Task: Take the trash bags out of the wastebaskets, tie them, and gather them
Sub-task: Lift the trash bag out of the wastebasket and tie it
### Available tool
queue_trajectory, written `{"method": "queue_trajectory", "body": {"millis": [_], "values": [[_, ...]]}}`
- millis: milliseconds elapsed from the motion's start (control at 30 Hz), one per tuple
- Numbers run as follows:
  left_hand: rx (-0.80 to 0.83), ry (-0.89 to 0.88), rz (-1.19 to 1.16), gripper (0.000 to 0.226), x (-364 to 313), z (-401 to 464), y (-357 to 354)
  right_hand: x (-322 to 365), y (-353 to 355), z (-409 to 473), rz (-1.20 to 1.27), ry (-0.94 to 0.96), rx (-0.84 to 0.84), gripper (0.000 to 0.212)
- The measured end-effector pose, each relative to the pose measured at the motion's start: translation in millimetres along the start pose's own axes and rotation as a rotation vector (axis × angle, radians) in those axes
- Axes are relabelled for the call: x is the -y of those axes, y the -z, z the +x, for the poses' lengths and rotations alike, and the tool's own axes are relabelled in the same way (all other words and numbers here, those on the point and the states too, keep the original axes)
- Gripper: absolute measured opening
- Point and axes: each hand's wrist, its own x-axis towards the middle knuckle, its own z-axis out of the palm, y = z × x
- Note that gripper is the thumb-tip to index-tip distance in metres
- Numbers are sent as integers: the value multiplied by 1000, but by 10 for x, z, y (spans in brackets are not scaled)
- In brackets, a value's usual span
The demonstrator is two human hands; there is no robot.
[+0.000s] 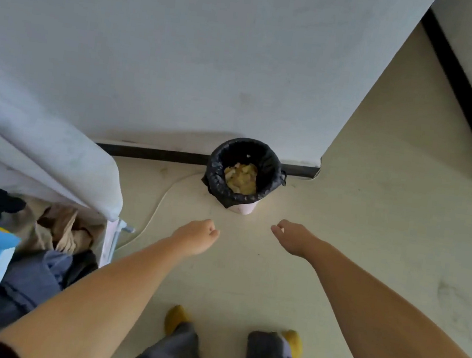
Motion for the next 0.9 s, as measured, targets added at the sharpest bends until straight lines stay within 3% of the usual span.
{"method": "queue_trajectory", "body": {"millis": [167, 300, 400, 500, 733, 900], "values": [[-93, 56, -105, 40, 136, 1341, -637, -335, -544, 1392, 86, -5, -84, 47], [-187, 27, -266, 41, 247, 2226, -979, -521, -817, 2316, 448, -68, -155, 55], [-362, 84, -568, 50, 375, 2897, -1027, -530, -839, 2909, 732, -49, -244, 54], [-387, 153, -965, 63, 486, 3362, -1029, -523, -858, 3383, 865, -18, -361, 52], [-276, 32, -1578, 43, 509, 3590, -1065, -462, -940, 3519, 1137, -9, -413, 17], [-216, 48, -1473, 40, 584, 3398, -1131, -589, -1118, 3183, 1205, -25, -295, 12]]}}
